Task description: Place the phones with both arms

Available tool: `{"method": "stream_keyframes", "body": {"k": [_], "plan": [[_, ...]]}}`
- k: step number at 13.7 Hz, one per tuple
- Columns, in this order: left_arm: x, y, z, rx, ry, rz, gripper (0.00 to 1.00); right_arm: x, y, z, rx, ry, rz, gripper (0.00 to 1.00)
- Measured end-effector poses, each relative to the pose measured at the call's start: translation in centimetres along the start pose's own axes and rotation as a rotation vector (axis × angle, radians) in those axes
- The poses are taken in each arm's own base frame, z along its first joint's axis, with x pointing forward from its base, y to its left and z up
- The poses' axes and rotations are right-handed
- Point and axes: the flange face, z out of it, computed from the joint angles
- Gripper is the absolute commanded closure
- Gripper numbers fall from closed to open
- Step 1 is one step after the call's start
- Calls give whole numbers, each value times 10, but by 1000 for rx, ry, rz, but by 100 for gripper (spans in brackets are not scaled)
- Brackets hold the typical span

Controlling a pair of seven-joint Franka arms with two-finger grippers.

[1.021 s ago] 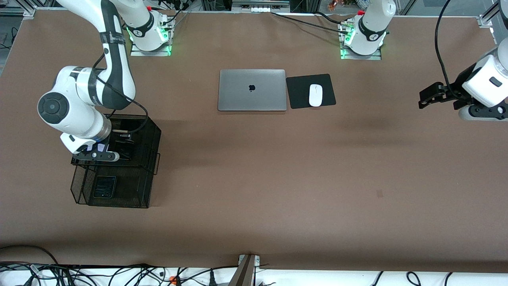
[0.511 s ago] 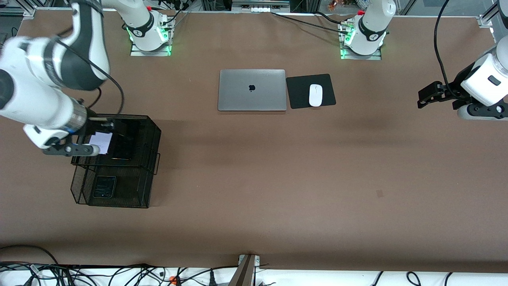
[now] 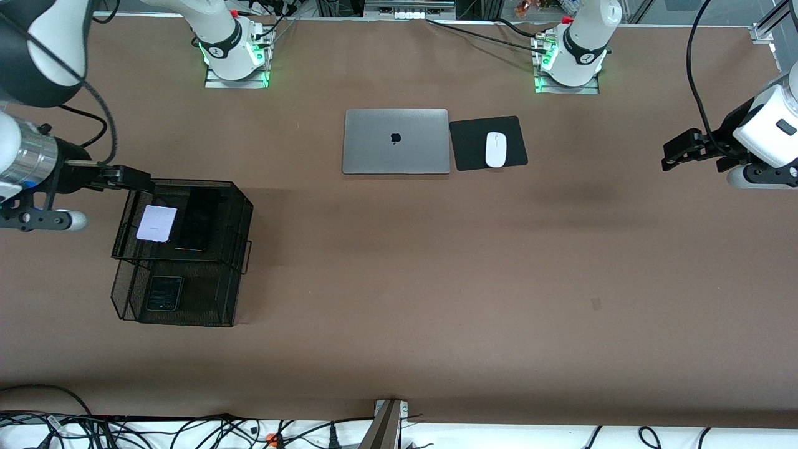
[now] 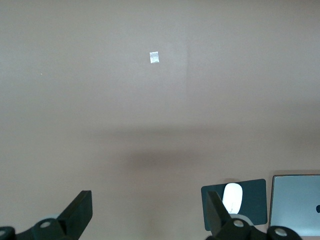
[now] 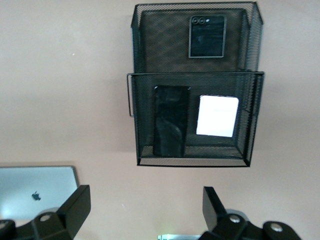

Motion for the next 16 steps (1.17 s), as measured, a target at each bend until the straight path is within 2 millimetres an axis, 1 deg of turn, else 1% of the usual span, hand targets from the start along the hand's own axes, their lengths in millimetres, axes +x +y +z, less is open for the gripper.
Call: {"method": "stream_keyframes", "body": {"k": [1,3,5,7,9,11,12,13,16], "plan": [[0,1,0,0,1,1,0,7,2,3,15,-14,-12,2],[0,2,-1,0,3,4,0,17,9,10,-10,-31,-33,3],[0,3,-2,0,3,5,0,22,11,11,-57,-23,-67,3],[0,3,-1,0,3,5,0,22,14,10,-57,34,-90,2],[0,3,-1,0,3,6,0,13,20,19,-51,129,-91,2],[0,3,-1,0,3,6,0,-7,20,34,-58,194,-96,1],[0,3,-1,0,3,6,0,-16,18,38,-61,208,-100,1],[0,3,-1,0,3,6,0,-20,17,37,-62,221,-99,0],[0,3,-2,0,3,6,0,-21,23,28,-61,235,-24,0]]}}
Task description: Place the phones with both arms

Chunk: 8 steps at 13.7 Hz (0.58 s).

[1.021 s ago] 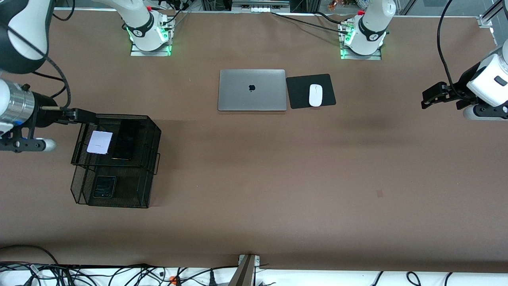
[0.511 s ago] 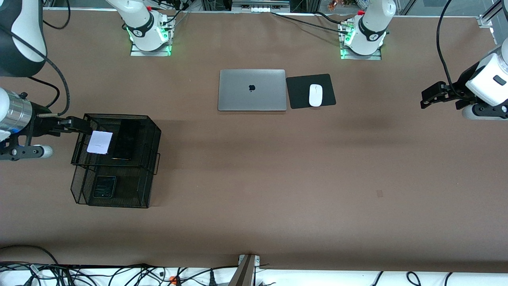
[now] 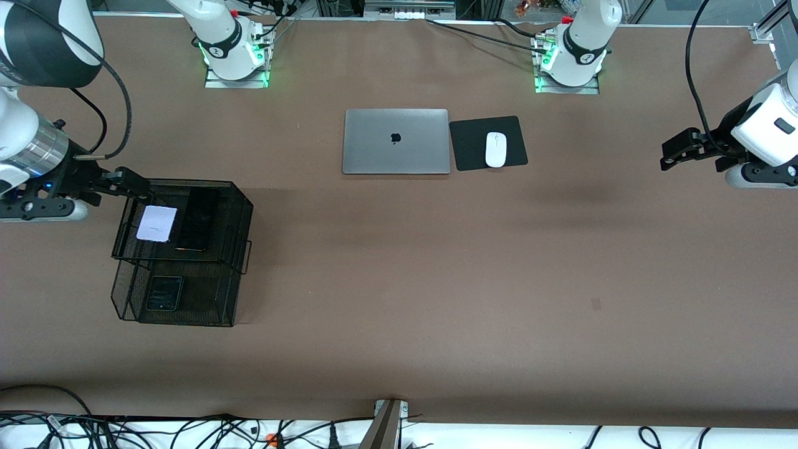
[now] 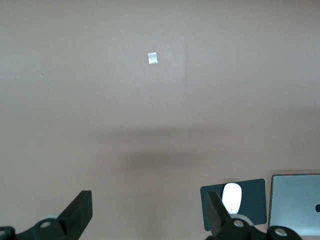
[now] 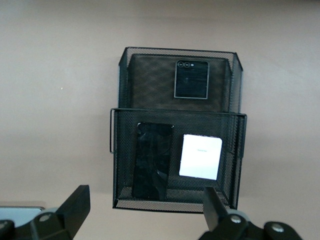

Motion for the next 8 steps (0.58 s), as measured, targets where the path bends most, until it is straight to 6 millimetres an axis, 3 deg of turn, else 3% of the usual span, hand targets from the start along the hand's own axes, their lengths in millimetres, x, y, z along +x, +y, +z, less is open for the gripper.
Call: {"method": "stream_keyframes", "body": {"k": [4,8], "plan": [[0,0,0,0,0,0,0,-1,10,1,-11,-17,36,0],[0,0,0,0,1,0,0,-1,6,0,-10,-17,46,0]]}}
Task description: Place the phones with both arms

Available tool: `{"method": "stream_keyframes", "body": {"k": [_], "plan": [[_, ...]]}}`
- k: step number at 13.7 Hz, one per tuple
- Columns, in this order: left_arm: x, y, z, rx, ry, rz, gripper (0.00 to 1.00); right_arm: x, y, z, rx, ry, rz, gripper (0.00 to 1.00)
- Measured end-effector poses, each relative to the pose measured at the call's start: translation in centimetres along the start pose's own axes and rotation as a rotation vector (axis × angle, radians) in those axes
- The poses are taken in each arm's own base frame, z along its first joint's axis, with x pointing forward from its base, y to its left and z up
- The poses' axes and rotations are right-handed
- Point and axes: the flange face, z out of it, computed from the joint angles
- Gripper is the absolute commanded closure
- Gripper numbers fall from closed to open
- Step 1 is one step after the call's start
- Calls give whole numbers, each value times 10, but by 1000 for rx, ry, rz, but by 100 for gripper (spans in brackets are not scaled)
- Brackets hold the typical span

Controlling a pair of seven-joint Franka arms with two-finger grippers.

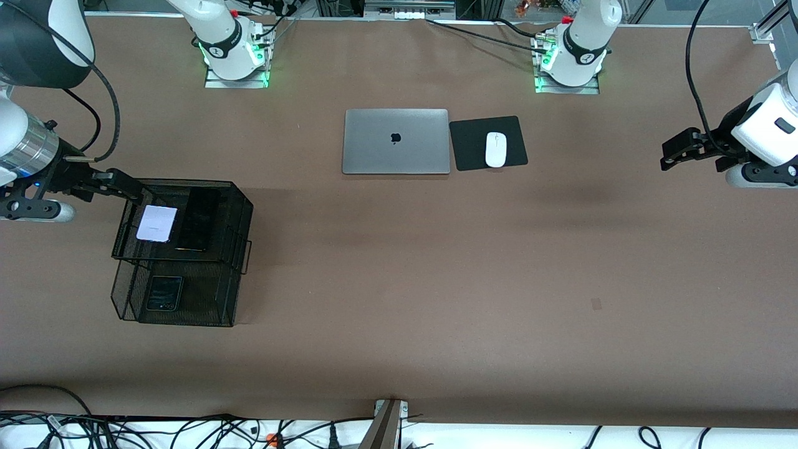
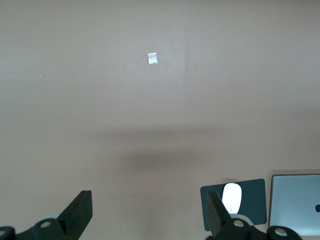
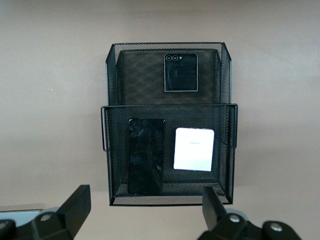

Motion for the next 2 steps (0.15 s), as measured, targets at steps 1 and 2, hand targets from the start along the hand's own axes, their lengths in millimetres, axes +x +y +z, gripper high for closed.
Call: {"method": "stream_keyframes", "body": {"k": [1,2], "plan": [[0,0,0,0,1,0,0,0,0,0,0,-1,17,0],[0,0,-1,0,1,-1,0,0,0,0,0,-2,39,0]]}}
